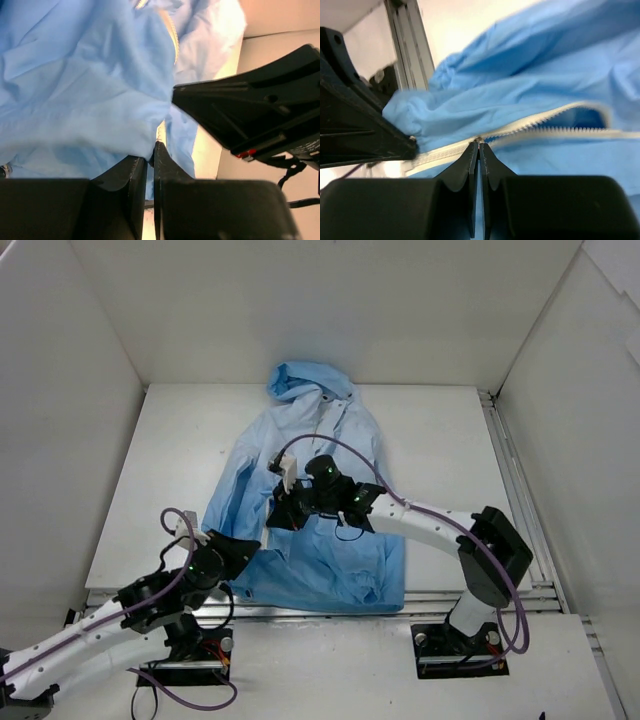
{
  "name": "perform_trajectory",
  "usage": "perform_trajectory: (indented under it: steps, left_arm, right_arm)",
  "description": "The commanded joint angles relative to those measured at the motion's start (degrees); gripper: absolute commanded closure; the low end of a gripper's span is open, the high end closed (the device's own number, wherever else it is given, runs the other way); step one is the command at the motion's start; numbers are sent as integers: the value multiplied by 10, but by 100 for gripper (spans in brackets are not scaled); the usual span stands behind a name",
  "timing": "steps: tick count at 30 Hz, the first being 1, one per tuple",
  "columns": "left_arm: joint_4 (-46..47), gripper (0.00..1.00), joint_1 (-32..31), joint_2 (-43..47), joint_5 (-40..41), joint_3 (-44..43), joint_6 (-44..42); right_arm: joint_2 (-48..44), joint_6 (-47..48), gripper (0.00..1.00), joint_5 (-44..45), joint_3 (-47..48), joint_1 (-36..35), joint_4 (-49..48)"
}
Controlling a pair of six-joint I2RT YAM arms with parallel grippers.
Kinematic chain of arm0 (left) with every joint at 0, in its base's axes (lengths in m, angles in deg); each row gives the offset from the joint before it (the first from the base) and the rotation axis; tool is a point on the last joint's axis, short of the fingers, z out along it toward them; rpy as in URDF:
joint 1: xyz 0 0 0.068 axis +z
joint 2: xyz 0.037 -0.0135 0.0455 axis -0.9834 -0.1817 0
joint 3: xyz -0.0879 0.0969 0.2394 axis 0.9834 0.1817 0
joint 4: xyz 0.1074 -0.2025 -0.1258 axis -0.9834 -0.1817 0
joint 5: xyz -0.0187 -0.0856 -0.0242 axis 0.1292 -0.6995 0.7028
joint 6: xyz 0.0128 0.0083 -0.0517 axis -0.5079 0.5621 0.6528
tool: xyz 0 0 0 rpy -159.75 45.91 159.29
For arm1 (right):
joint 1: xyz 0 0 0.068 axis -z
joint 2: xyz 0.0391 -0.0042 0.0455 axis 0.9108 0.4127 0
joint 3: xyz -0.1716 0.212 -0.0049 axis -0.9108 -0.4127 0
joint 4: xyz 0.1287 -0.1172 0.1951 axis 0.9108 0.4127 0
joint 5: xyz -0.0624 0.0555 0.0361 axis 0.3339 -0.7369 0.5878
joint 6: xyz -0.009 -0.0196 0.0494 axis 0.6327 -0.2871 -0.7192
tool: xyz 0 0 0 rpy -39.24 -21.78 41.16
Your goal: Zip up the jacket
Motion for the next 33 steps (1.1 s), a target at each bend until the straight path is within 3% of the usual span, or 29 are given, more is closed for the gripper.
perform_trajectory:
  steps: [1, 5, 15, 21, 24, 28, 33]
  left_arm:
    - [-78, 100, -3, -16, -11, -95, -66]
    - [-109, 100, -3, -40, -12, -153, -103]
    - [-125, 100, -3, -7, -4, -200, -145]
    - [-154, 100, -3, -17, 18, -244, -178]
    - [-157, 100, -3, -31, 26, -263, -194]
    - [-162, 100, -3, -73, 56, -313, -232]
    - [-121, 100, -3, -133, 102, -423, -350]
  right_arm:
    - [-45, 57, 100, 110, 54, 12, 28]
    - [-44, 63, 100, 142, 76, 15, 35]
    - [10, 83, 100, 226, 104, 22, 64]
    - [13, 93, 100, 292, 124, 80, 73]
    - [10, 109, 100, 349, 166, 109, 89]
    - [11, 116, 100, 361, 230, 159, 112]
    - [1, 128, 100, 361, 318, 203, 130]
